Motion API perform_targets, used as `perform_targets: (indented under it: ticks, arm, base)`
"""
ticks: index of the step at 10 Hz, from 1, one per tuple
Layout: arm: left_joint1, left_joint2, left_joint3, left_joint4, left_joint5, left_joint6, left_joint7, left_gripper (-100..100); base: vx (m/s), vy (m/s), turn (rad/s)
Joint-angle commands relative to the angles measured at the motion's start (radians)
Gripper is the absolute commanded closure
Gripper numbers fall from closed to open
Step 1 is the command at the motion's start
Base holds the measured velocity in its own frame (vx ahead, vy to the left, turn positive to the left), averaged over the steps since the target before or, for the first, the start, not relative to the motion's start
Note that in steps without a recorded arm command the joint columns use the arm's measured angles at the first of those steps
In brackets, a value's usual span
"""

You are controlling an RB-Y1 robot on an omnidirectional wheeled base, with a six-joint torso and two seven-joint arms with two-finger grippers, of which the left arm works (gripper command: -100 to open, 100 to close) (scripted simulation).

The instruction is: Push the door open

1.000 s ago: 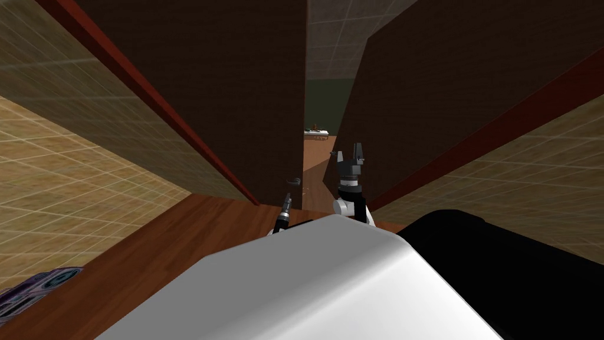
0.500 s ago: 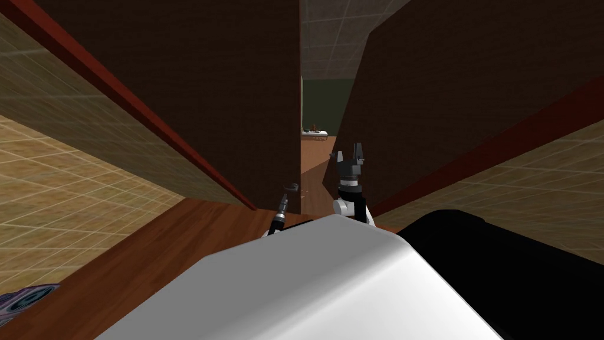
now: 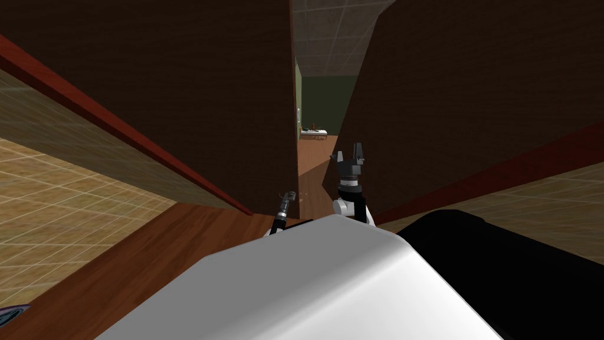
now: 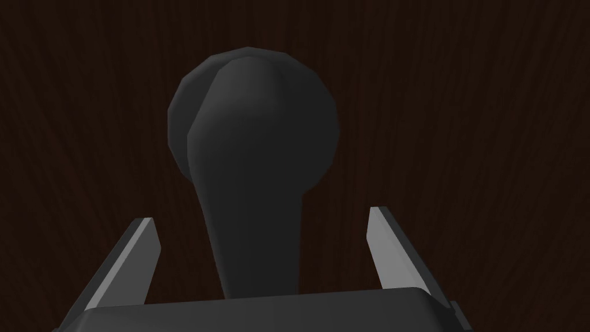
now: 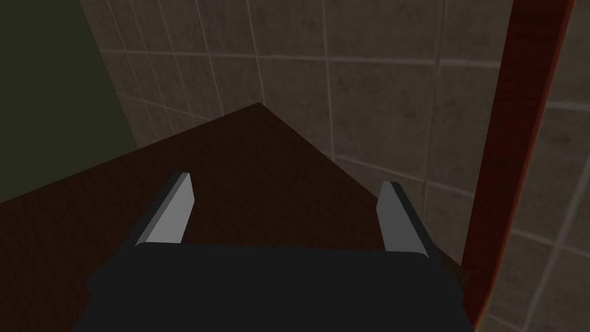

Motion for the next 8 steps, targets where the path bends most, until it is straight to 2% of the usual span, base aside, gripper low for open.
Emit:
perform_targets:
  ticks: [1, 6, 8]
  arm:
    - [0.000, 0.002, 0.000, 0.001, 0.000, -0.001, 0.000, 100]
    - [0.000, 0.002, 0.000, 0.001, 0.000, -0.001, 0.000, 100]
    - [-0.008, 0.016, 0.021, 0.002, 0.007, -0.002, -0.002, 100]
  base:
    - [-0.010, 0.004, 0.004]
    - [-0.007, 0.005, -0.006]
    - [0.113, -0.075, 0.024]
